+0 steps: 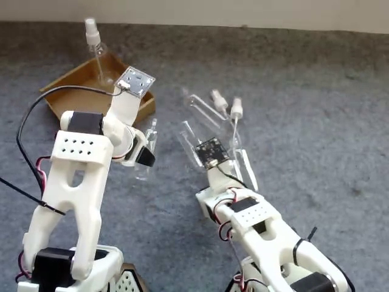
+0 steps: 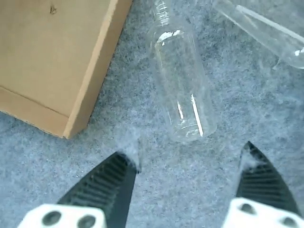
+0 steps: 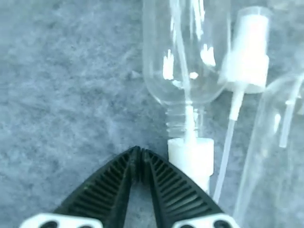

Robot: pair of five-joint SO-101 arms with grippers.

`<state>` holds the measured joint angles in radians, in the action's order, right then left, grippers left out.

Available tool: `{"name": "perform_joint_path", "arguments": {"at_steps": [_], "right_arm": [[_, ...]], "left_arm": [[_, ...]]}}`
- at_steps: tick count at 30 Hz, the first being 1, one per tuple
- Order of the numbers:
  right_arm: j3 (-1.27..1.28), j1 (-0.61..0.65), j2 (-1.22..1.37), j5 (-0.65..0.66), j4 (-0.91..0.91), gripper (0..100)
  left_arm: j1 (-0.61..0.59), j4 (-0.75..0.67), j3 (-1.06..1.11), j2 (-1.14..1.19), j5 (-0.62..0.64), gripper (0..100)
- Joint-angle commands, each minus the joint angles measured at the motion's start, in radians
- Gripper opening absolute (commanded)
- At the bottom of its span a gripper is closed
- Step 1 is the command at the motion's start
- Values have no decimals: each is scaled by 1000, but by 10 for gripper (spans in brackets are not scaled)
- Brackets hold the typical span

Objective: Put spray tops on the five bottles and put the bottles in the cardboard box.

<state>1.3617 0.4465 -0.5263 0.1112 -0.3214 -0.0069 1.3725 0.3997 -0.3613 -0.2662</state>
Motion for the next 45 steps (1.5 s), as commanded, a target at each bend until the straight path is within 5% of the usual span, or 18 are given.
{"name": "perform_joint_path", "arguments": {"at_steps": [1,13,24,30,35,45], "right_arm": [[-18,-81,-99,2,-24,12],[51,-127,-390,2,-67,12],[51,-237,-401,-5,-61,12],[51,-252,-401,-5,-61,12],[51,-254,-401,-5,-61,12],[51,-254,-401,2,-61,12]], "left_arm": [[-4,-57,-13,-39,-37,277],[25,-110,-53,-16,-546,277],[168,-110,-306,375,-885,277],[232,-110,-446,492,-964,274],[289,-110,-484,524,-1148,274],[375,-127,-541,634,-1208,274]]}}
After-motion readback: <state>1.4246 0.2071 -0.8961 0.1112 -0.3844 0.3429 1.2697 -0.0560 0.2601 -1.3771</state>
